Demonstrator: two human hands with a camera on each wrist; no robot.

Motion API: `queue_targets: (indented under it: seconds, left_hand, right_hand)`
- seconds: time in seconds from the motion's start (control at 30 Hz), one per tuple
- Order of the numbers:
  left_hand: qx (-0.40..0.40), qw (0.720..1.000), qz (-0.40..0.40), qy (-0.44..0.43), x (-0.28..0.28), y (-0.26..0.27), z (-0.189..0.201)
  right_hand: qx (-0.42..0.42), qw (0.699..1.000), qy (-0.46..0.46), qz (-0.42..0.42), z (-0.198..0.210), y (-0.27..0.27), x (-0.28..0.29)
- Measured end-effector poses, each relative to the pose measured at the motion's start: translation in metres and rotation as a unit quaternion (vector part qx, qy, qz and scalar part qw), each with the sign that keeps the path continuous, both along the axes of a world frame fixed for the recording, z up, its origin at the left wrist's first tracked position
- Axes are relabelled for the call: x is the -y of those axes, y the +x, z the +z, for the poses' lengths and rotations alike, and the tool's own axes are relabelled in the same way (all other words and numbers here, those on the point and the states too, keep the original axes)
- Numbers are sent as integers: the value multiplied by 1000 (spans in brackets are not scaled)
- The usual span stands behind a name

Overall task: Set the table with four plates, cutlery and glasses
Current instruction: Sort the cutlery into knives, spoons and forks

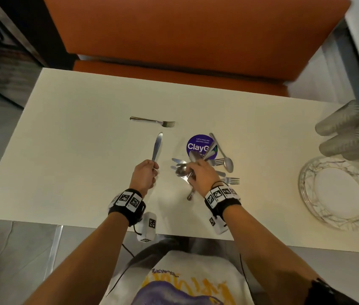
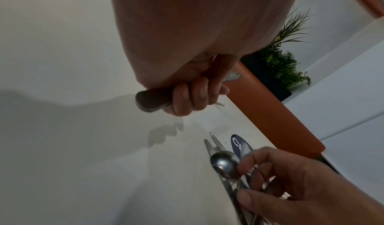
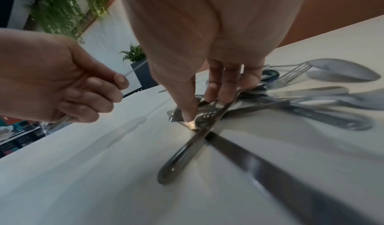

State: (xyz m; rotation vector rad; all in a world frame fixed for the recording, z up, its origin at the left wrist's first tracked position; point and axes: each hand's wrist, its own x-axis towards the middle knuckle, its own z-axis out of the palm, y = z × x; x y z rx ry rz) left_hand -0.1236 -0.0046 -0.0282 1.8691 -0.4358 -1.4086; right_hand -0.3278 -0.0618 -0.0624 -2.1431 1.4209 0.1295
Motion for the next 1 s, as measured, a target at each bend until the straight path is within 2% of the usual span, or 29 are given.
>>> queue_targets:
  seconds: [0.17, 0.3, 0.47, 0.7, 1.0]
  left_hand:
    - [-8, 1000, 14, -1, -1, 3, -2]
    - [-6, 1000, 14, 1, -1, 2, -1]
    - [-4, 1000, 14, 3, -1, 3, -1]
    - [-15, 1000, 25, -3, 2, 7, -3]
    - [-19, 999, 30, -1, 9, 7, -5]
  right_hand:
    - [-5, 999, -34, -26, 0, -4, 10]
    - [25, 995, -92, 3, 1, 13, 25]
    - [-75, 989, -74, 99, -2, 33, 47]
    - [-113, 988, -71, 76, -5, 32, 49]
    - [-171, 983, -18, 70, -2, 50, 51]
